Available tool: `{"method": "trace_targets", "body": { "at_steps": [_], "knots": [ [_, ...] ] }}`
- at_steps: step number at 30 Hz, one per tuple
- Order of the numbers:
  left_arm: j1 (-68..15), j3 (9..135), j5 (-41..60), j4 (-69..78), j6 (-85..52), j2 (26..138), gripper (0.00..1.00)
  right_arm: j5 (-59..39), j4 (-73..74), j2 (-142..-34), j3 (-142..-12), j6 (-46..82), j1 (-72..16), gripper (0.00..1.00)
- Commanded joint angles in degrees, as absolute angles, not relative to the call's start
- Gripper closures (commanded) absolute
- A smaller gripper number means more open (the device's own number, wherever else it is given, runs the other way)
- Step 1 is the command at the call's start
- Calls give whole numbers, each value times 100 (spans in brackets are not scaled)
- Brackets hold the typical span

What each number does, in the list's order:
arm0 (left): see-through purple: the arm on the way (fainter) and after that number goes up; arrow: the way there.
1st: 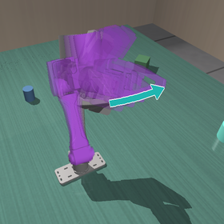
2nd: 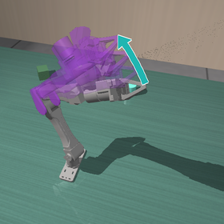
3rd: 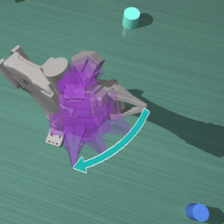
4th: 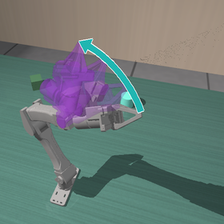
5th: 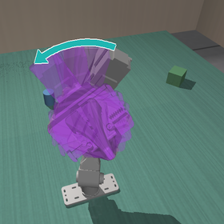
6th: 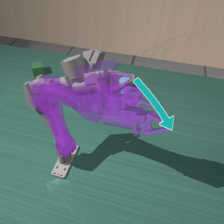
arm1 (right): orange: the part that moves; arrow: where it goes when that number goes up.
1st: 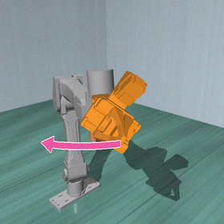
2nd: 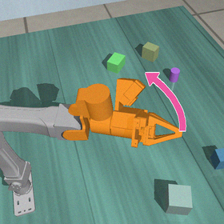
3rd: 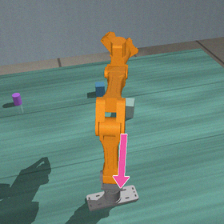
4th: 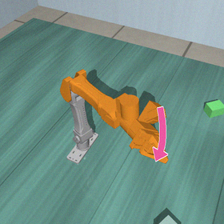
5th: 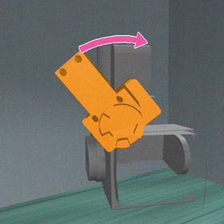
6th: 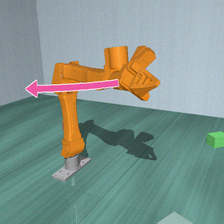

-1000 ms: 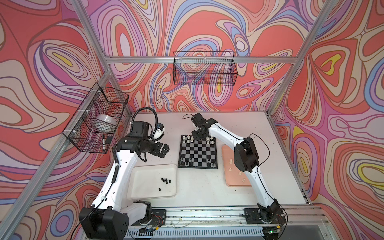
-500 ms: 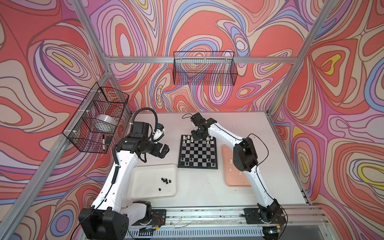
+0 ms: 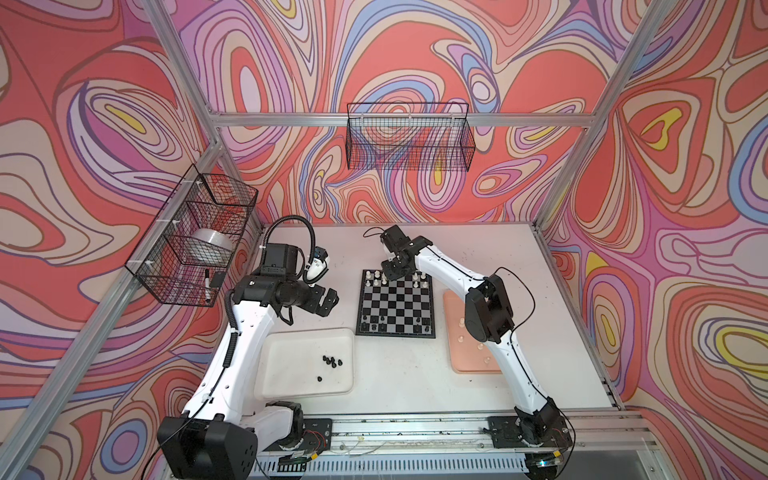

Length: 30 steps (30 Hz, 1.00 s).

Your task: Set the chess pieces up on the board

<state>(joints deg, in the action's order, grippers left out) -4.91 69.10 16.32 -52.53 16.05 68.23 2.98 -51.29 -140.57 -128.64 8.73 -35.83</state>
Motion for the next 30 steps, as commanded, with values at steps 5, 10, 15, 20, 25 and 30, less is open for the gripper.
{"method": "trace_targets", "body": {
  "at_steps": [5,10,15,20,25,30],
  "knots": [
    [-510,6803,1661,-5295,1626,6715,0,443,-5327,-14204,-13008,800,-3635,84],
    [-510,6787,1661,-5282,1634,6714,0,489,-5354,-14202,-13008,776,-3632,83],
    [-510,6782,1661,-5282,1639,6699,0,486,-5345,-14204,-13017,777,-3633,83],
    [-510,6777,1656,-5290,1638,6692,0,475,-5357,-14231,-13043,778,-3635,83],
    [-510,6772,1661,-5282,1627,6706,0,500,-5298,-14152,-12982,775,-3630,84],
    [-509,6776,1657,-5282,1627,6715,0,536,-5334,-14088,-12999,747,-3630,85]
  ]
}}
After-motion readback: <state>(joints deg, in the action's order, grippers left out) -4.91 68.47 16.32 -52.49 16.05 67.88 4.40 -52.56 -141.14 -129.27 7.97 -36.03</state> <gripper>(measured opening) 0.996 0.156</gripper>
